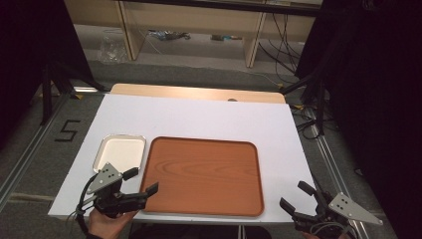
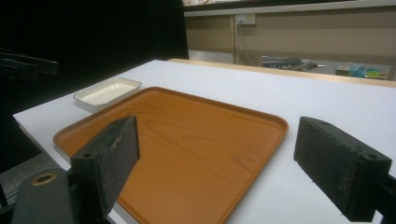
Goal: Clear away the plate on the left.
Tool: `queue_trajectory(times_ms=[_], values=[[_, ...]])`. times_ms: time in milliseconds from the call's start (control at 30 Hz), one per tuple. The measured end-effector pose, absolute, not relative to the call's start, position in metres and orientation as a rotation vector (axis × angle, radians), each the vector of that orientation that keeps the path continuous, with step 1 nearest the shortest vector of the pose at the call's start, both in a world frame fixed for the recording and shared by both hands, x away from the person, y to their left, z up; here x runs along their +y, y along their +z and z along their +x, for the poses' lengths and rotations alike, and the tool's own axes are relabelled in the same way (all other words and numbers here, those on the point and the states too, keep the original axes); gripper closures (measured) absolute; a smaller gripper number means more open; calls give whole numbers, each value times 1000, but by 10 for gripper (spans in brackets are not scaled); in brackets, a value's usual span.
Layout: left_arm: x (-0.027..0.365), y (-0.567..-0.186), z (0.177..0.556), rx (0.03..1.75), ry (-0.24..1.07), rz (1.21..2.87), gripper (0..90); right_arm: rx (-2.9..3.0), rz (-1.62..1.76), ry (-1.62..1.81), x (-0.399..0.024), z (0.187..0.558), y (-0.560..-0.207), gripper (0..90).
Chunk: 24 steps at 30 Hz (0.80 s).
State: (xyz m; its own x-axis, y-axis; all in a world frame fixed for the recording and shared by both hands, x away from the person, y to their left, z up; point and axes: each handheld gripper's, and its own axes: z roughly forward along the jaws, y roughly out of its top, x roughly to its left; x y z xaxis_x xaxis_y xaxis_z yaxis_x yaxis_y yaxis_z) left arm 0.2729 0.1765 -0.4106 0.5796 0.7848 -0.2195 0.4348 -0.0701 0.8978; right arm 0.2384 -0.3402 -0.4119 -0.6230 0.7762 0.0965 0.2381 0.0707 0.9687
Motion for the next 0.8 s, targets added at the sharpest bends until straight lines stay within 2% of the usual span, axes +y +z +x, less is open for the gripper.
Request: queue_trajectory(times_ms=[800], values=[[183, -411, 277, 1058, 405, 1704, 165, 1906, 1002, 1582, -340, 238, -412, 152]])
